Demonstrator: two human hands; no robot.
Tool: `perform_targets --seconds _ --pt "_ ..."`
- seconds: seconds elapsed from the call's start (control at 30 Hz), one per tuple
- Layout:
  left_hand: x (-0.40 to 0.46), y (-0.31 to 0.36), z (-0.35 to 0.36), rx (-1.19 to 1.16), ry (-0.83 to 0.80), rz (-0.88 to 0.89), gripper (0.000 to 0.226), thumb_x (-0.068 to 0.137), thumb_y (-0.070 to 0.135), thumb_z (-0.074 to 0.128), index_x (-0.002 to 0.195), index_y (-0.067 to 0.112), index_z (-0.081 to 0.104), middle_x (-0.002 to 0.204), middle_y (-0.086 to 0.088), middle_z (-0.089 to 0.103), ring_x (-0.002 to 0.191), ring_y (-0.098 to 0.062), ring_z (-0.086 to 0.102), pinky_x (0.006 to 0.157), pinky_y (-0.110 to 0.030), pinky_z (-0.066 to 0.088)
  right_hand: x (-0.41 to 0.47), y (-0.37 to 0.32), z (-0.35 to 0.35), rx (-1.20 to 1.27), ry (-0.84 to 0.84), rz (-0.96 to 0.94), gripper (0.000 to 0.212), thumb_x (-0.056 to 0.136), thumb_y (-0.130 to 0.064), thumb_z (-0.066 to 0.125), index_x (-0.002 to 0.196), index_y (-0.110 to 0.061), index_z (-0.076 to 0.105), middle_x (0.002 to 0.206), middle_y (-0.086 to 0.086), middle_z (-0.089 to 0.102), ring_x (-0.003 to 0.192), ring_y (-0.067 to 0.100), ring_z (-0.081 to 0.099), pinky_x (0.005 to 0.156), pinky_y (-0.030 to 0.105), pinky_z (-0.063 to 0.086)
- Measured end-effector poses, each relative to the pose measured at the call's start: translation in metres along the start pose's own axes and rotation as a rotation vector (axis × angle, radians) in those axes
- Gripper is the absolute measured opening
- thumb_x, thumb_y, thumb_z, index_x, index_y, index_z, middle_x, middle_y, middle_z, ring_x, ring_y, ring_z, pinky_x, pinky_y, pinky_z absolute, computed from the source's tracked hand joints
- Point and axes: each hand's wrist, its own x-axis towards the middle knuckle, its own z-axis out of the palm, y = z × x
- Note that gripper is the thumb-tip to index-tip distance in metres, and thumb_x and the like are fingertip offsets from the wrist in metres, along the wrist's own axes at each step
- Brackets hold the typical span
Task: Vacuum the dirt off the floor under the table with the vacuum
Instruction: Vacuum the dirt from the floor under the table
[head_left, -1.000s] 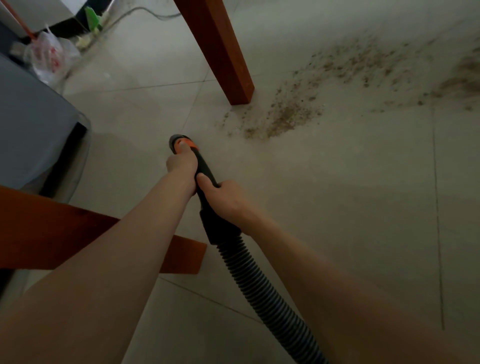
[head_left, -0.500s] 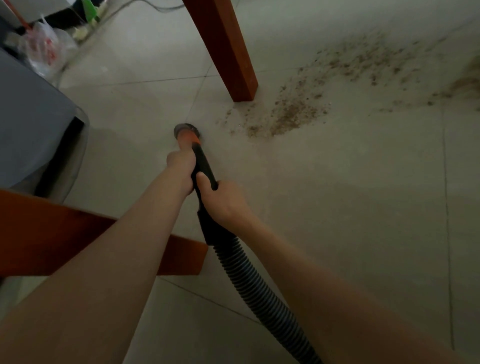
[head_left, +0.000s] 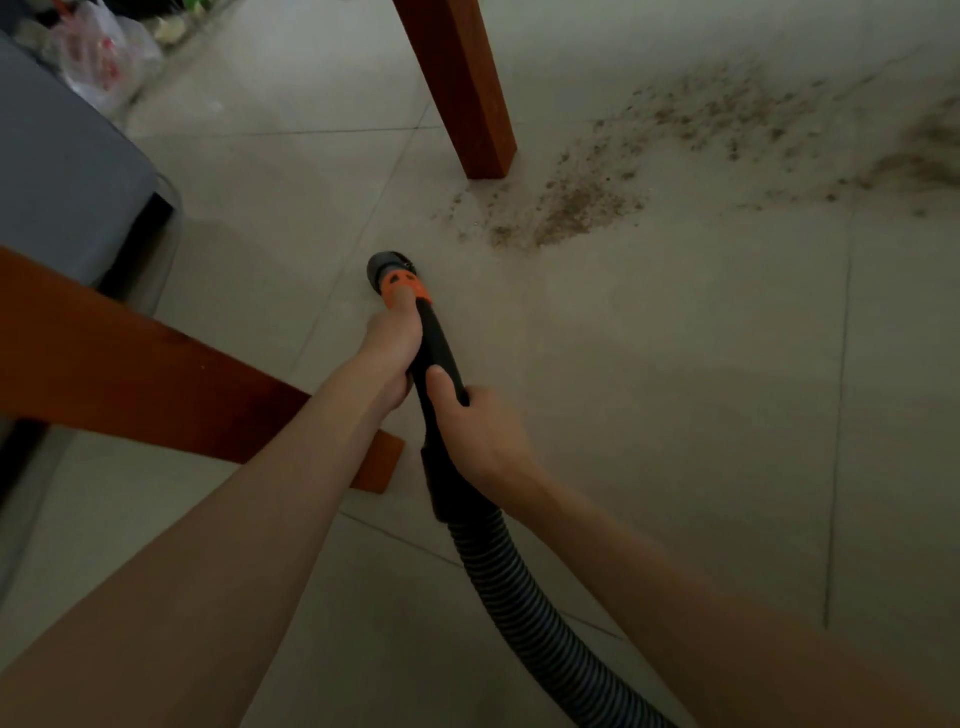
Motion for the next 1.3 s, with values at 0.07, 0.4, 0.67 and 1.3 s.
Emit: perform_targets --seconds 0.07,0.4,0.67,1.3 --pt "-0.008 0.003 0.006 0.017 -0.013 0.008 0.055 0.1 0.045 0.029 0.128 0.002 0.048 0.115 -0.016 0.061 0.097 -0.03 0.061 0.076 -0.034 0.049 -0.008 0.0 -0.003 0.03 0.035 0.007 0.047 0.097 -0.051 0.035 0.071 -0.015 0.049 0.063 -0.002 0.052 0.051 0.01 0.051 0.039 0.015 0.037" --pt "-0.045 0.02 0.025 0.059 -0.209 0.018 0.052 0.097 0.051 0.035 0.105 0.004 0.057 0.084 -0.009 0.059 0.063 -0.018 0.053 0.055 -0.027 0.045 -0.035 -0.009 -0.016 0.071 0.199 0.004 0.047 0.098 -0.051 0.032 0.08 -0.012 0.052 0.065 -0.003 0.052 0.051 0.007 0.05 0.039 0.019 0.036" --pt "-0.059 0.033 0.041 0.105 -0.25 0.037 0.051 0.097 0.05 0.035 0.105 0.004 0.055 0.085 -0.009 0.059 0.064 -0.018 0.053 0.053 -0.028 0.043 -0.035 -0.014 -0.032 0.094 0.256 0.045 0.048 0.098 -0.052 0.029 0.081 -0.013 0.05 0.065 -0.002 0.05 0.051 0.007 0.048 0.04 0.02 0.032" --pt "-0.014 0.035 0.025 0.149 -0.114 0.107 0.051 0.096 0.047 0.041 0.116 0.002 0.055 0.108 -0.015 0.065 0.081 -0.026 0.059 0.071 -0.032 0.049 -0.005 -0.018 -0.012 0.247 0.129 0.038 0.053 0.097 -0.053 0.034 0.081 -0.009 0.058 0.075 0.005 0.062 0.059 0.017 0.057 0.048 0.021 0.042"
